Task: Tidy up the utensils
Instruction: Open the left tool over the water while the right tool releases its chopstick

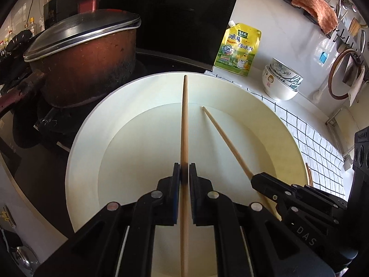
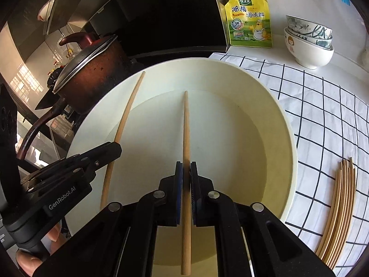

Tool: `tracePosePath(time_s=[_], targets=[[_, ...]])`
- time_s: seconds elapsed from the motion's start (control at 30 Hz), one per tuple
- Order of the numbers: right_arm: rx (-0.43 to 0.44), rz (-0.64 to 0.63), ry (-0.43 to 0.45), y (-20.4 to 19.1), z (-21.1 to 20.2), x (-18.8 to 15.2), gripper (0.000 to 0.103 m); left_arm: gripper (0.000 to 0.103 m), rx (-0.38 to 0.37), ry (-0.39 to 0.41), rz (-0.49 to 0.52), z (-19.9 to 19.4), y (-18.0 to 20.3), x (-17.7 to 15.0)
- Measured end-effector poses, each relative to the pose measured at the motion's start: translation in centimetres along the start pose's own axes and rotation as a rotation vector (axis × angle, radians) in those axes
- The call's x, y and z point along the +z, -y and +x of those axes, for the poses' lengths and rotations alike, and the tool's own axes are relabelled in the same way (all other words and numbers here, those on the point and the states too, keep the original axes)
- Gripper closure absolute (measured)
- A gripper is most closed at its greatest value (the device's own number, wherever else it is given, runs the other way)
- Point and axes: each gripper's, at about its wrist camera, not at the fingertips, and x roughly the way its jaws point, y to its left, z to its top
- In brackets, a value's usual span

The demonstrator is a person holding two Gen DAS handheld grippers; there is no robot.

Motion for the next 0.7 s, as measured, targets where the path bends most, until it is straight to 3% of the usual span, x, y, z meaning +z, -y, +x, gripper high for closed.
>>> tracePosePath(time_s=[0.07,0.23,0.4,0.53,0.7], targets=[[-0.013,-0.008,0.019,0.0,-0.5,-0.1,0.093,0.083,0.004,0.008,-0.001,-0.3,0.1,-0.1],[-0.028,-0.010,0.073,0.1,-2.4,-1.0,0.093,0.082,0.042,0.041,0.003,-1.5,0.5,-0.9],[-0.076,-0.018,0.126,0.6,-5.3,-3.1,0.093,0.069,0.057,0.074,0.035,-3.4,1.8,-2.1],[-0.099,0.015,0.181,2.6,-8.1,-5.1,0.093,0.057,0.027,0.093,0.052,-5.1,3.8,-3.3],[-0.169,0.064,0.225,6.1,-11.3,-8.2,0.086,0.057,-0.032,0.102,0.089,-6.4,7.0,-5.0]])
